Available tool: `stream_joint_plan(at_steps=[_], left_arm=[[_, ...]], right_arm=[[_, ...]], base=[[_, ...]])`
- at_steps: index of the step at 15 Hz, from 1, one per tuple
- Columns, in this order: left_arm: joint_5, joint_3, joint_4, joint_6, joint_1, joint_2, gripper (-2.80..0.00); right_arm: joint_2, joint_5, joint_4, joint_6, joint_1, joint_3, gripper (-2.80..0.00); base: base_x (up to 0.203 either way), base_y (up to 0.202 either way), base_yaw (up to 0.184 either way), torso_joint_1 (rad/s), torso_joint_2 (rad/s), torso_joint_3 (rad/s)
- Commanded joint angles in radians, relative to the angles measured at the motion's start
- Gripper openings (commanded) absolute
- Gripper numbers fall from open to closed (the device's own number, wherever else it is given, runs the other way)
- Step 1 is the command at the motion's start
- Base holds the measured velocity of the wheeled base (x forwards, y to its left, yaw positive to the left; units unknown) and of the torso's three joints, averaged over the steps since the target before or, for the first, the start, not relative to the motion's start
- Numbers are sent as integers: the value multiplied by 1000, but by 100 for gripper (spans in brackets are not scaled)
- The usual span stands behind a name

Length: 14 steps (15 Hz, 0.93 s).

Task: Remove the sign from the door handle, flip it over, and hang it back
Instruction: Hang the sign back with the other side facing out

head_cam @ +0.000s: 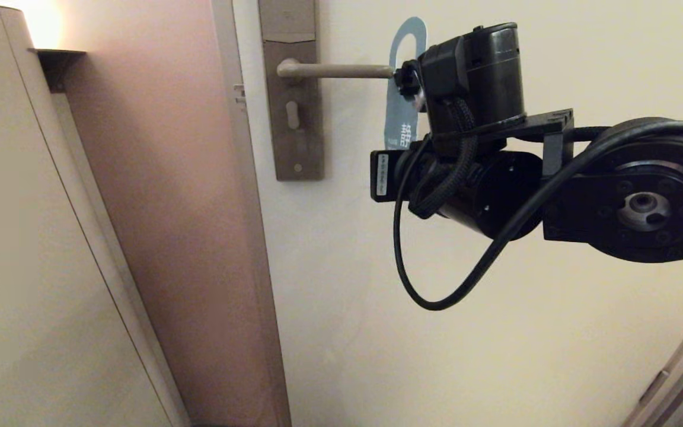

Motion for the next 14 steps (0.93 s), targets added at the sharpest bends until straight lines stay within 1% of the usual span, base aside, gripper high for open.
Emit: stream_joint_plan(at_steps=[1, 7, 12, 14], left_arm=[[0, 0, 0, 0, 0, 0, -280], [0, 0, 0, 0, 0, 0, -280], [0, 0, 0, 0, 0, 0, -280], [0, 0, 0, 0, 0, 0, -280]], right_arm=[[13, -3, 0, 1, 2, -2, -280], [50, -3, 1, 1, 20, -40, -280], [72, -6, 6, -3, 59, -67, -280], [91, -42, 9, -5, 62, -75, -280]], base=[[0, 0, 0, 0, 0, 0], [0, 0, 0, 0, 0, 0], [0, 0, 0, 0, 0, 0], [0, 0, 0, 0, 0, 0]])
